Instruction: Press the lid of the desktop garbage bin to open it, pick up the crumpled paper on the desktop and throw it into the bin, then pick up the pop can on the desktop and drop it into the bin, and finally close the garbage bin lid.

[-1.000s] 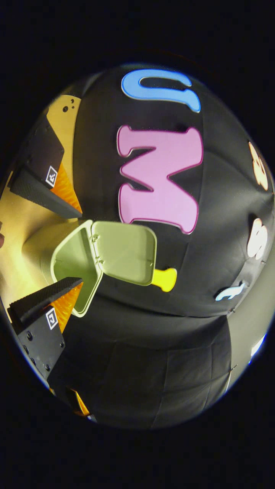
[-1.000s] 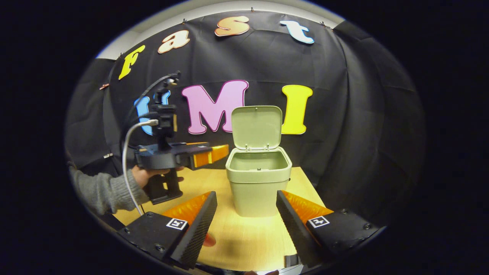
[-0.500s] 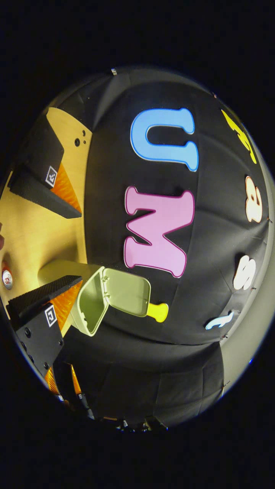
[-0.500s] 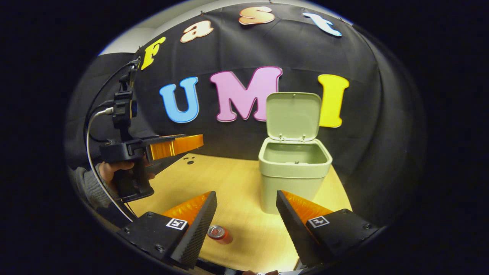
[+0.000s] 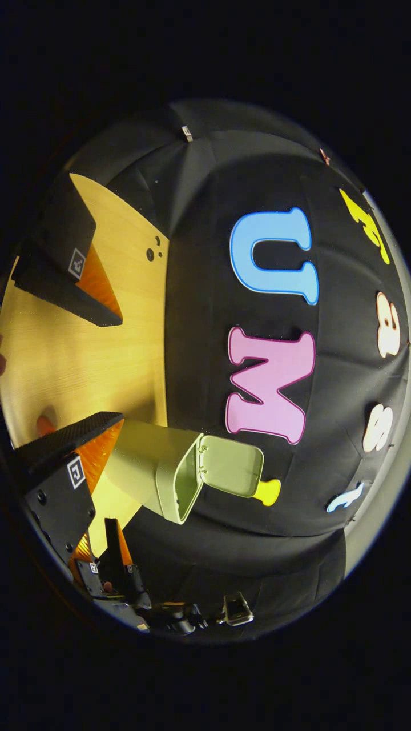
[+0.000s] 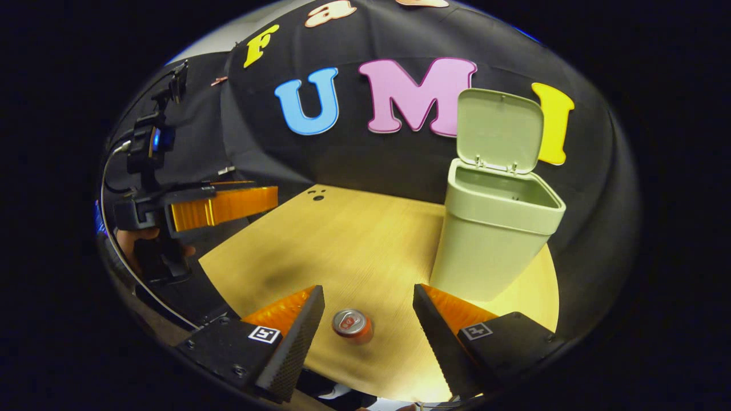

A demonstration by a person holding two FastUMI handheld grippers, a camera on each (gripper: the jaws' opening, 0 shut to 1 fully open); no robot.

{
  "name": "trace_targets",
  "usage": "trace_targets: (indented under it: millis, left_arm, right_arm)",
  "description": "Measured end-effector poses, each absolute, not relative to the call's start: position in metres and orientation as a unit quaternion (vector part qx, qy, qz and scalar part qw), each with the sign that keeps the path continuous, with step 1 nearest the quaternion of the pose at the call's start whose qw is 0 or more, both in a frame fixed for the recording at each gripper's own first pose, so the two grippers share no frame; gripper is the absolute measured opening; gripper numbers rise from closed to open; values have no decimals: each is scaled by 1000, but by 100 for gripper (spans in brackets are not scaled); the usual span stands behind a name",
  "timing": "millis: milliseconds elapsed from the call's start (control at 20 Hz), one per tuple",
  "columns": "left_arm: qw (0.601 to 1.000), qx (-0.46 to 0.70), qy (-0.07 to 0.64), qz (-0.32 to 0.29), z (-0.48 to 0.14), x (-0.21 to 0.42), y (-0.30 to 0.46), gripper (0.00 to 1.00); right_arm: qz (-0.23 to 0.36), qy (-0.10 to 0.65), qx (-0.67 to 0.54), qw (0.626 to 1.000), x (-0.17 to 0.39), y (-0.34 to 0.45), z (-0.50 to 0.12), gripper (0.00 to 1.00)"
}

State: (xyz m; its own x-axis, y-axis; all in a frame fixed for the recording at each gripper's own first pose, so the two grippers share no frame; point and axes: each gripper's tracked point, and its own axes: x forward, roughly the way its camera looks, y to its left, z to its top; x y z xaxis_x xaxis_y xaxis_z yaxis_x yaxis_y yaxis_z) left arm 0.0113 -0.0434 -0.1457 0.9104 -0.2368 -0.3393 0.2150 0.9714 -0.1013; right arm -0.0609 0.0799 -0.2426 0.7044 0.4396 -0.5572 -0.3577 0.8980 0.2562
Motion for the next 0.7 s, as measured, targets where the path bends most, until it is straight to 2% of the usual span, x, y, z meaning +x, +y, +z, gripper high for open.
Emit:
trace_targets:
  millis: [350,700]
  left_arm:
    - [976,-39,195,-86,-158,-4,-16,96]
    - [977,-37,196,-74,-158,-9,2,96]
  right_arm:
    - [261,384,26,885,-68,115,-313,98]
    - [277,431,-5,859,-74,130,-367,99]
